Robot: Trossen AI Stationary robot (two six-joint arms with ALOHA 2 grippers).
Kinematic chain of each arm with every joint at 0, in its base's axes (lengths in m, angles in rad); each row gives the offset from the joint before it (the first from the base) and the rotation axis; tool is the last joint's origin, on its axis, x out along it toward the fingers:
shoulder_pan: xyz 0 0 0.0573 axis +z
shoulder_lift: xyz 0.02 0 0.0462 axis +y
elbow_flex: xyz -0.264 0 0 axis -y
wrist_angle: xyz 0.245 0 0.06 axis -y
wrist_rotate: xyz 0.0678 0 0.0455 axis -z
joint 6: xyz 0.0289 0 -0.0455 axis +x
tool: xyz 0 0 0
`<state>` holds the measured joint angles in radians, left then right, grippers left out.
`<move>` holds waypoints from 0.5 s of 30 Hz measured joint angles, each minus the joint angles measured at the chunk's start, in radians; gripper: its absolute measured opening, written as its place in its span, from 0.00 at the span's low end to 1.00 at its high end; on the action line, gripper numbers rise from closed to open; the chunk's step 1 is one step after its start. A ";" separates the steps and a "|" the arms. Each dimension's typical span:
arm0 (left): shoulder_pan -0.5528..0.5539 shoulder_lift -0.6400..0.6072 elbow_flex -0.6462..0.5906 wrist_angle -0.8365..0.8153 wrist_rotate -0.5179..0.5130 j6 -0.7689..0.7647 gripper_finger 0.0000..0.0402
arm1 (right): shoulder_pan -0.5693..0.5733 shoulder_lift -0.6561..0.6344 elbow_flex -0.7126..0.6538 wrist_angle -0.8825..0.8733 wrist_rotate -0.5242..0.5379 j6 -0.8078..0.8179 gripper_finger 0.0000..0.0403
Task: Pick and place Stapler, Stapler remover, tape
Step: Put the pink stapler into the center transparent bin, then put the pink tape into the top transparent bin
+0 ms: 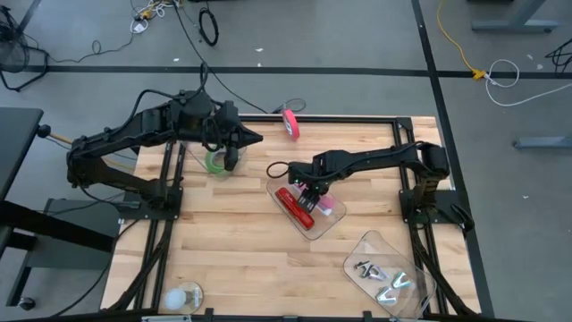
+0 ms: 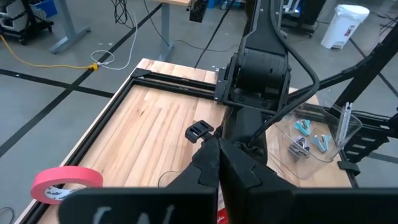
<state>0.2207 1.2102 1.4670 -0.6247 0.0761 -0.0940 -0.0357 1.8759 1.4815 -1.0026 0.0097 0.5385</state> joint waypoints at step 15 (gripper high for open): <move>0.000 0.000 0.000 0.000 0.000 -0.001 0.02 | 0.000 0.000 0.000 0.000 -0.002 -0.005 0.57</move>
<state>0.2207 1.2106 1.4666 -0.6247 0.0761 -0.0948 -0.0357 1.8759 1.4815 -1.0023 0.0074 0.5339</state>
